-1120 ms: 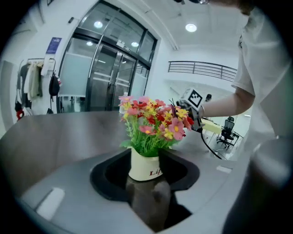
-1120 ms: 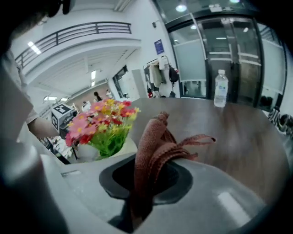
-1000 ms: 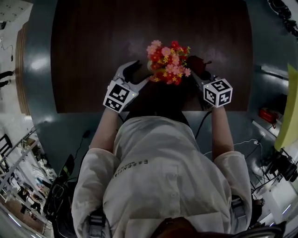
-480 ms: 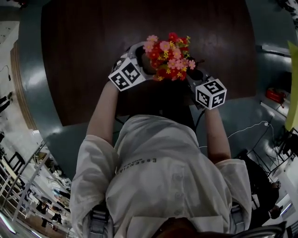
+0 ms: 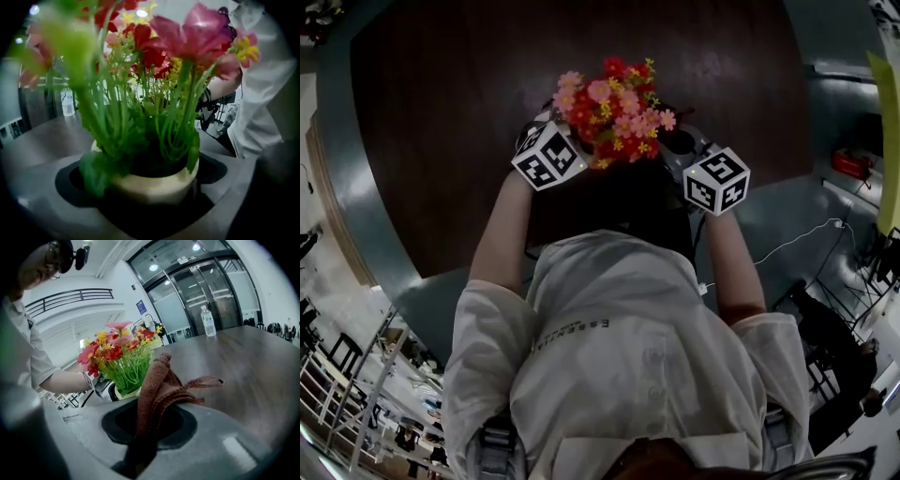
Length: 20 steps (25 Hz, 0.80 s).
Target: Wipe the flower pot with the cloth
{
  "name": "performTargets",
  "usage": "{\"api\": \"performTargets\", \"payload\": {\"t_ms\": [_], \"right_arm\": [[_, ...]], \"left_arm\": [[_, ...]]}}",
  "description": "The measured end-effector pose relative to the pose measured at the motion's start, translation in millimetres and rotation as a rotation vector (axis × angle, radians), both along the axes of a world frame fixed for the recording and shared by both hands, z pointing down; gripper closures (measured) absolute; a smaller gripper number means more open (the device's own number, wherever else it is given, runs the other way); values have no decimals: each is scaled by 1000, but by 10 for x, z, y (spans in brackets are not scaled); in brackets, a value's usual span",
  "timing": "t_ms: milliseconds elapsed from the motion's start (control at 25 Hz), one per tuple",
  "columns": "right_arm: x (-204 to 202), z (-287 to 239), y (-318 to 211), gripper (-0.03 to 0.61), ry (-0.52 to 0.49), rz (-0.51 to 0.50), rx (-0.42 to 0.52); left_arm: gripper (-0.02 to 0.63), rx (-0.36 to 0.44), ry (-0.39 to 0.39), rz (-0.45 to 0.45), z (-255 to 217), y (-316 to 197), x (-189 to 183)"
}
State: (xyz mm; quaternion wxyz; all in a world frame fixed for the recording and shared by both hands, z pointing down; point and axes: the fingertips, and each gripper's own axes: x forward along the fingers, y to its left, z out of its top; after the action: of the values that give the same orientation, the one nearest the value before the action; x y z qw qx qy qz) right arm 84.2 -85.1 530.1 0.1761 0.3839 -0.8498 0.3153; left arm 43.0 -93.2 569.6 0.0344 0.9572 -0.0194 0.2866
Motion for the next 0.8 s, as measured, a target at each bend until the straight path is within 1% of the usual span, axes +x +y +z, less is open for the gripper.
{"api": "performTargets", "payload": {"t_ms": [80,160,320,400,480,600,720,800], "right_arm": [[-42,1,32,526,-11,-1,12],[-59,11,54,526,-15,5,19],[-74,11,96,526,1,8,12],[-72,-44,103,526,4,0,21],[-57,-180,70,526,-35,6,41],[-23,-513,-27,526,-101,34,94],[45,-914,-154,526,-119,81,174],[92,-1143,-222,526,-104,113,225]], "left_arm": [[-15,-6,6,-15,-14,-5,-21],[23,7,2,-27,-6,-18,-32],[15,18,-1,-42,5,5,-31],[14,18,21,-60,-38,15,-24],[14,-8,74,-105,-158,-12,-11],[14,-77,147,-201,-458,-93,-26],[14,-152,209,-304,-877,-188,-95],[14,-185,242,-382,-1162,-258,-174]]}}
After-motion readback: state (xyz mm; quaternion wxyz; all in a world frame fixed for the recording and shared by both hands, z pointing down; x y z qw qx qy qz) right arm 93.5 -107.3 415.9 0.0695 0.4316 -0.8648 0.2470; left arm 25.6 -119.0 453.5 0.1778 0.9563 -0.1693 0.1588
